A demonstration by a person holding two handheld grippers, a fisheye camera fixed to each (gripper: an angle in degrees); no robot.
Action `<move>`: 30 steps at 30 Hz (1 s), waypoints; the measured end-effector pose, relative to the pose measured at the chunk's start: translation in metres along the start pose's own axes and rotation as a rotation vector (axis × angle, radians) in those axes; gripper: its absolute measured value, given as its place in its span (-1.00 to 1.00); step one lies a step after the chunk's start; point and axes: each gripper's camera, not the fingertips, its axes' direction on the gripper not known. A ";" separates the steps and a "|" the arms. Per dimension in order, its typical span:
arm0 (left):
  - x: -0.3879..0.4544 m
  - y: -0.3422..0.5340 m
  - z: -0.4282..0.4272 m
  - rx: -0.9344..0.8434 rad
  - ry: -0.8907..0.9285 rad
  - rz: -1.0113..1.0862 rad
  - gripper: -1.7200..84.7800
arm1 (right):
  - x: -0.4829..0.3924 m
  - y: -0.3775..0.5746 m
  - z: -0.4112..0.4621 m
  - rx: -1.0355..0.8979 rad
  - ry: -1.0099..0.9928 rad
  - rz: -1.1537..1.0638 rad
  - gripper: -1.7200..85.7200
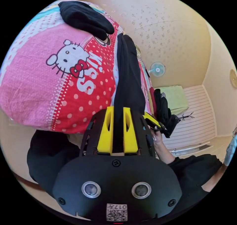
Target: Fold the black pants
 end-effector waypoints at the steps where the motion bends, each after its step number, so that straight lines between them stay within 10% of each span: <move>1: 0.002 0.005 0.003 -0.019 0.030 -0.023 -0.84 | -0.004 0.005 -0.005 0.006 0.005 -0.018 -0.80; 10: 0.039 0.071 0.053 -0.335 0.120 0.029 -0.83 | 0.058 0.071 -0.075 -0.138 -0.140 0.146 -0.88; 15: 0.026 0.079 0.045 -0.155 0.230 0.035 -0.77 | 0.085 0.088 -0.086 -0.118 -0.038 0.294 -0.85; 30: 0.024 0.064 0.069 -0.083 0.072 0.181 -0.92 | 0.073 -0.211 0.061 -0.108 -0.051 0.092 -0.74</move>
